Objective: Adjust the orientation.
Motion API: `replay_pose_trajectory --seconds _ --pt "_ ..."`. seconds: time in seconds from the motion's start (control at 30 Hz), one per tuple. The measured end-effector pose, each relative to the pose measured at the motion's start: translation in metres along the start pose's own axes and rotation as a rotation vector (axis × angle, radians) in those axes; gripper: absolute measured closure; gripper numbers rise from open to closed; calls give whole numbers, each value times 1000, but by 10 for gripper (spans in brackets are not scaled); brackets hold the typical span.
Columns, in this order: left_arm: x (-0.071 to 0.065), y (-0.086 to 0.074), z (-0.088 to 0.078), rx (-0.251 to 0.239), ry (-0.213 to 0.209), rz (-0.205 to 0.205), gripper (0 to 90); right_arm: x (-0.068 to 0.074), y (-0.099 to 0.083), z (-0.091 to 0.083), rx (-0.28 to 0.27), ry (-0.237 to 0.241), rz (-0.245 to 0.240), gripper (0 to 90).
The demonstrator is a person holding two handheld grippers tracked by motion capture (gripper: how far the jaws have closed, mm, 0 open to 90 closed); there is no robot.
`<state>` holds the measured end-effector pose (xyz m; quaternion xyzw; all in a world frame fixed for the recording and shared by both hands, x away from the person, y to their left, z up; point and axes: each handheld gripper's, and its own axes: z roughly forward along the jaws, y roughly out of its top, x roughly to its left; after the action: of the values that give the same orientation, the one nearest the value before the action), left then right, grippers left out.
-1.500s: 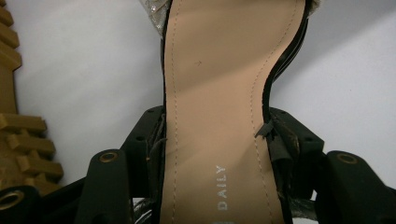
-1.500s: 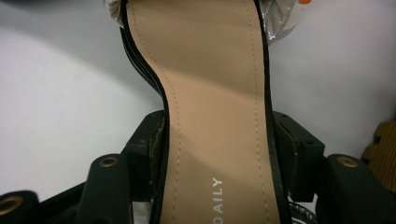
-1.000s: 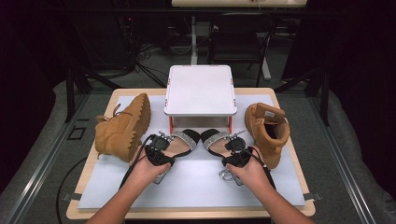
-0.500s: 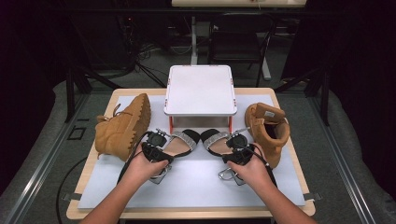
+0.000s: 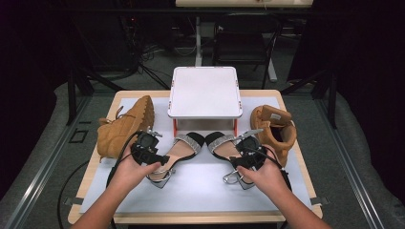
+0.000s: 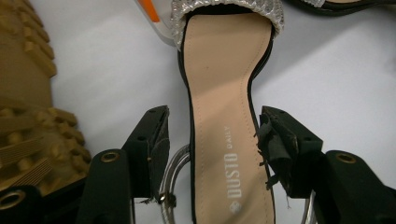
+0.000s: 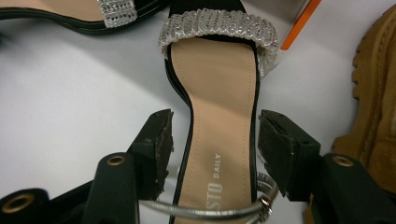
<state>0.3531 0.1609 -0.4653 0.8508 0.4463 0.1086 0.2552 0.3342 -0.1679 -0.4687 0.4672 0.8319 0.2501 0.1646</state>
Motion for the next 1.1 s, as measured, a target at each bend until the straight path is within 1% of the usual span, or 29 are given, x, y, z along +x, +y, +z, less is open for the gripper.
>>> replay_pose_trajectory --seconds 0.03,0.07,0.1,0.17,0.23,0.27,0.3,0.37,0.4,0.43,0.47,0.5,0.53,0.57,0.6,0.63,0.67,0.7,0.73,0.77,0.8,0.83,0.87,0.93,0.97,1.0,1.03,1.07,1.1 --pt "1 -2 -4 -5 -2 2 432 1 -3 -4 -9 -5 -17 464" --pt "1 -2 -4 -5 -2 2 434 1 -3 -4 -9 -5 -17 464" --pt "1 -3 -8 -14 1 10 437 2 -6 -8 -12 -21 -37 472" --pt "1 -5 -10 -15 -3 12 455 2 -10 -12 -12 -18 -40 479" --pt "-1 -8 -16 -17 -12 27 472 3 -14 -16 -14 -21 -47 491" --pt "-1 -8 -16 -17 -12 27 480 3 -14 -16 -14 -21 -47 491" --pt "-2 -13 -20 -24 -30 50 494 2 -18 -20 -12 -11 -47 516" --pt "-4 -18 -23 -20 -56 68 536 1 -24 -24 -11 -7 -44 556" --pt "-4 -18 -23 -20 -56 68 548 1 -27 -26 -13 -12 -44 572" --pt "-7 -23 -25 -8 -51 92 562 1 -29 -27 -12 -10 -44 580" --pt "-7 -23 -25 -8 -51 92 571 1 -29 -27 -12 -10 -44 580" --pt "-9 -29 -29 -14 -53 101 581 2 -35 -30 -12 -6 -47 596" --pt "-9 -29 -29 -14 -53 101 602 2 -35 -30 -12 -6 -47 596" --pt "-9 -32 -32 -20 -54 106 602 3 -37 -31 -15 -5 -48 607" --pt "-9 -35 -34 -32 -45 108 612 4 -40 -33 -21 -4 -53 614" --pt "-8 -41 -40 -52 -36 103 633 6 -46 -38 -32 -4 -61 631" --pt "-8 -41 -40 -52 -36 103 646 6 -46 -38 -32 -4 -61 631" --pt "-7 -48 -44 -73 -36 81 651 6 -51 -43 -40 11 -57 651" --pt "-7 -48 -44 -73 -36 81 655 6 -51 -43 -40 11 -57 651" --pt "-6 -51 -46 -80 -38 72 655 6 -54 -44 -36 15 -58 661" --pt "-5 -54 -46 -83 -41 69 676 6 -57 -45 -36 18 -52 671" --pt "-4 -60 -47 -74 -32 67 710 7 -62 -46 -29 24 -36 716" --pt "-4 -60 -47 -74 -32 67 740 7 -62 -46 -29 24 -36 716" --pt "-2 -66 -48 -64 -24 65 758 7 -68 -48 -33 33 -22 766" --pt "-1 -70 -48 -65 -17 57 807 7 -72 -48 -32 36 -19 804" --pt "1 -77 -48 -67 -13 52 820 6 -75 -48 -31 34 -18 823" --pt "2 -80 -47 -65 -15 43 832 6 -76 -47 -24 37 -18 844" --pt "2 -80 -47 -65 -15 43 846 6 -76 -47 -24 37 -18 844" --pt "5 -86 -46 -62 -17 32 852 4 -80 -45 -13 38 -15 870"
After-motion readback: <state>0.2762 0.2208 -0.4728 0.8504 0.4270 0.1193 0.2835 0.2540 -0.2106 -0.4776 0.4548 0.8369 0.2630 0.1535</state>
